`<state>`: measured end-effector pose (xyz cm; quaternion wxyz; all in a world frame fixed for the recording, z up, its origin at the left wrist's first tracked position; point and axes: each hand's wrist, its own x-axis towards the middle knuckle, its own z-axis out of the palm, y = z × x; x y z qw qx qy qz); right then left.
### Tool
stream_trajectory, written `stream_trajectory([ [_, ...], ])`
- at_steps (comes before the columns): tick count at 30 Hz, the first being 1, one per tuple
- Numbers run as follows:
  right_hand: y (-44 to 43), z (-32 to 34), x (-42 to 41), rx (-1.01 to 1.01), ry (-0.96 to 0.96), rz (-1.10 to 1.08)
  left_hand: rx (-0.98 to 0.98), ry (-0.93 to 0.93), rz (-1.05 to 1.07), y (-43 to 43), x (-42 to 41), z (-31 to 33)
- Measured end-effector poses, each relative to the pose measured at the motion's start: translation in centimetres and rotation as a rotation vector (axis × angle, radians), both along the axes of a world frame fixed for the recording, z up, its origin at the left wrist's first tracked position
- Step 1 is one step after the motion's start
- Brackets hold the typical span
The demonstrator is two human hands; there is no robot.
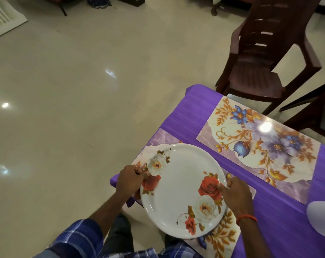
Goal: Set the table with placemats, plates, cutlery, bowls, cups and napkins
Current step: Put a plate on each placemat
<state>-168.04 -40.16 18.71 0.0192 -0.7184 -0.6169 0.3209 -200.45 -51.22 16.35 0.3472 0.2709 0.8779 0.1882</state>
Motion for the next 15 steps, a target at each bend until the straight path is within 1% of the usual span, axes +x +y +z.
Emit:
stream_trajectory([
  [4,-0.9,0.7,-0.9,-0.049,0.003,-0.113,0.041,-0.074,-0.054,0.4,-1.5,0.3],
  [7,-1.7,2.2,-2.9,-0.045,-0.027,-0.184,0.087,-0.150,-0.082,1.1,-4.1,0.9],
  [12,-2.7,3.6,-9.1,0.067,-0.011,-0.219,0.203,-0.277,-0.061,1.8,-10.3,2.1],
  [15,-2.7,4.0,-13.5,0.030,-0.032,-0.229,0.244,-0.265,-0.051,1.5,-14.7,2.7],
])
